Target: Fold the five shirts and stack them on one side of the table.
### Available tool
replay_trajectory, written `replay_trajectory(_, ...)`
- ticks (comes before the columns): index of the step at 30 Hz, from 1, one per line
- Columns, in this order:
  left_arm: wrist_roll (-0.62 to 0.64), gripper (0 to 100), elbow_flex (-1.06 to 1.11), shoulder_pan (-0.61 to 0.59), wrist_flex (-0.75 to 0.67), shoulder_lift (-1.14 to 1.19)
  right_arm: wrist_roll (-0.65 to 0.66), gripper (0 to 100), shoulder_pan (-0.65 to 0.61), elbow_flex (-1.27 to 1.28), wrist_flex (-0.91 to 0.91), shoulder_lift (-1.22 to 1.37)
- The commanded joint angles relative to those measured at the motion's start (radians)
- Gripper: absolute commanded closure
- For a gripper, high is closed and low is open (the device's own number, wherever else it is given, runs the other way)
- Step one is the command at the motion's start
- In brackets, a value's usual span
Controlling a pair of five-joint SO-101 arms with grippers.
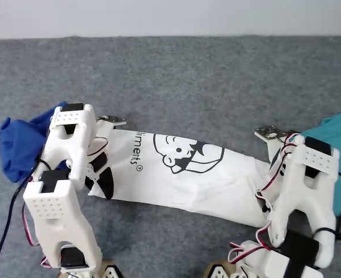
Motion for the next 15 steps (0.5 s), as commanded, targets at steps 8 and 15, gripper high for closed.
replay_trajectory(8,-0.009,77,-0.197,-0.086,-0.114,-0.048,-0.005,74.2,0.004,-0.032,0.007,-0.016)
replay_trajectory(15,-0.009,77,-0.259,-0.167,-0.086,-0.046,-0.009,74.3,0.004,-0.032,0.005,-0.016)
